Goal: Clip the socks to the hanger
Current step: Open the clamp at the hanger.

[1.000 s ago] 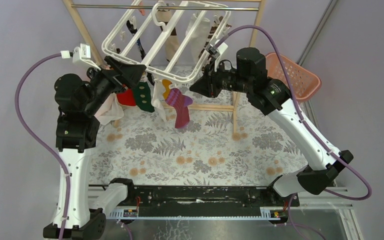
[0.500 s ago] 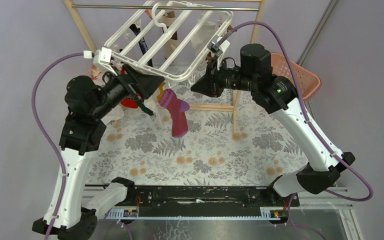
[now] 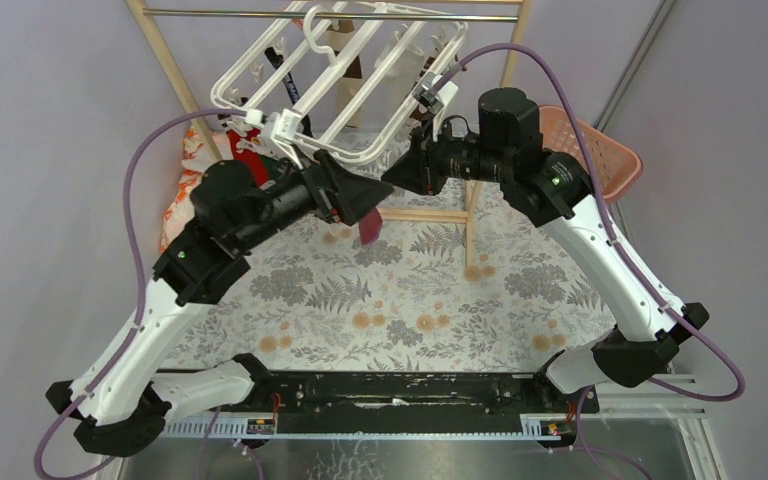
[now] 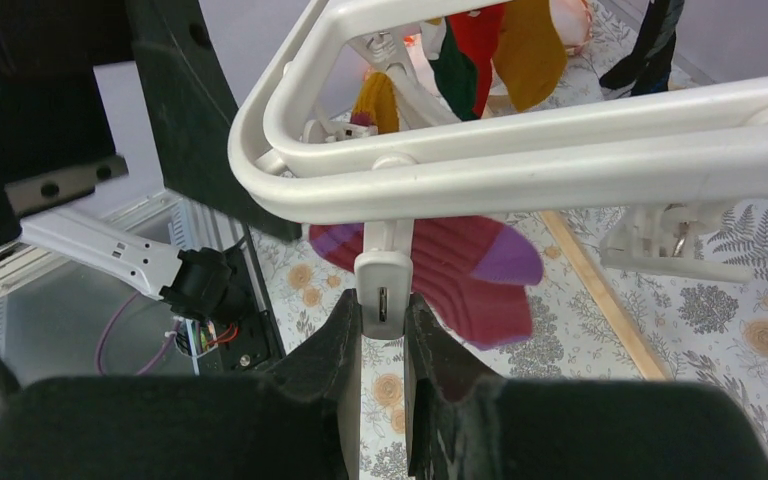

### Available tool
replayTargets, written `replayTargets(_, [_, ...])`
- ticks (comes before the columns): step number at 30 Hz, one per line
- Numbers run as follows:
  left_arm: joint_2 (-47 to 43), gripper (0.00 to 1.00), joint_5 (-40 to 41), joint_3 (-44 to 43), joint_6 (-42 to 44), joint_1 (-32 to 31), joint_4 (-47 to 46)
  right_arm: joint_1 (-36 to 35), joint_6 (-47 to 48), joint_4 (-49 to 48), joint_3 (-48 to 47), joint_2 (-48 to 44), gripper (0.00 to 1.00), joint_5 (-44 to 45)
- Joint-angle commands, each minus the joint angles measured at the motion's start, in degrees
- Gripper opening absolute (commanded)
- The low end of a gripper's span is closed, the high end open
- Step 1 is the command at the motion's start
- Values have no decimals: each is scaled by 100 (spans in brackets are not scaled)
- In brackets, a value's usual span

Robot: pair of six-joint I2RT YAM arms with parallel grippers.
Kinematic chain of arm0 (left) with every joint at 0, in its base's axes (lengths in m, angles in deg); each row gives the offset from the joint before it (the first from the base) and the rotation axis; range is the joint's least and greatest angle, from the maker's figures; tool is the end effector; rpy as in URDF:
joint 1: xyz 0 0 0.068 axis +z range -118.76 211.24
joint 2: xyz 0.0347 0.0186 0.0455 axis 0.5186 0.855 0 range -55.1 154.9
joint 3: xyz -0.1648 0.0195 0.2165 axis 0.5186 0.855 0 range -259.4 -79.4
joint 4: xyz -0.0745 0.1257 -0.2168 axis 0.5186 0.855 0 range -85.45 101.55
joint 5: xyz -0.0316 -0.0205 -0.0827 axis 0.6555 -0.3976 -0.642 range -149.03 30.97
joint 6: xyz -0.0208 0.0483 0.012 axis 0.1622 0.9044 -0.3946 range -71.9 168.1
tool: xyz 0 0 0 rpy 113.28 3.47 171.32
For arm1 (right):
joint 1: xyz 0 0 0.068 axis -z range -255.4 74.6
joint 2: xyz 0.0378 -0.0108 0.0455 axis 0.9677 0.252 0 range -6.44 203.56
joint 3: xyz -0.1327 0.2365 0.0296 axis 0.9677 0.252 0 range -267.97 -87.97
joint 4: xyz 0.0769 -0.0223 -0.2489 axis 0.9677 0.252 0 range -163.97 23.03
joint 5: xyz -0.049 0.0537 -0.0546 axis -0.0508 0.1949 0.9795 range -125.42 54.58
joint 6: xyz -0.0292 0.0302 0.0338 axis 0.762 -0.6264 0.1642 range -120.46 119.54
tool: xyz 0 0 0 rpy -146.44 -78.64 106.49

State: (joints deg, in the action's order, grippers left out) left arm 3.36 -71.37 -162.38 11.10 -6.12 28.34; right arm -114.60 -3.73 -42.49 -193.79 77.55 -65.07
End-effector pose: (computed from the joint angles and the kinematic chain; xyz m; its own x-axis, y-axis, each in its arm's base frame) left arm 0.1453 -0.1205 0.4961 -0.4507 -0.3955 -0.8003 0.6152 0.5119 -0.5995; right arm 0.2221 0.2038 0.5053 -0.1826 -0.0850 -0.9795 -0.9183 0.3707 0.1391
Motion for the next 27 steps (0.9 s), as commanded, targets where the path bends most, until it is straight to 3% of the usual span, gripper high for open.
replayTargets(1, [341, 96, 944, -104, 132, -676, -596, -10, 37, -20, 38, -67, 0, -131])
replayTargets(13, [208, 93, 2668, 57, 555, -886, -1230, -9, 212, 82, 442, -559, 0, 53])
replayTargets(27, [686, 95, 2418, -192, 533, -893, -1276, -10, 157, -28, 720, -731, 0, -56])
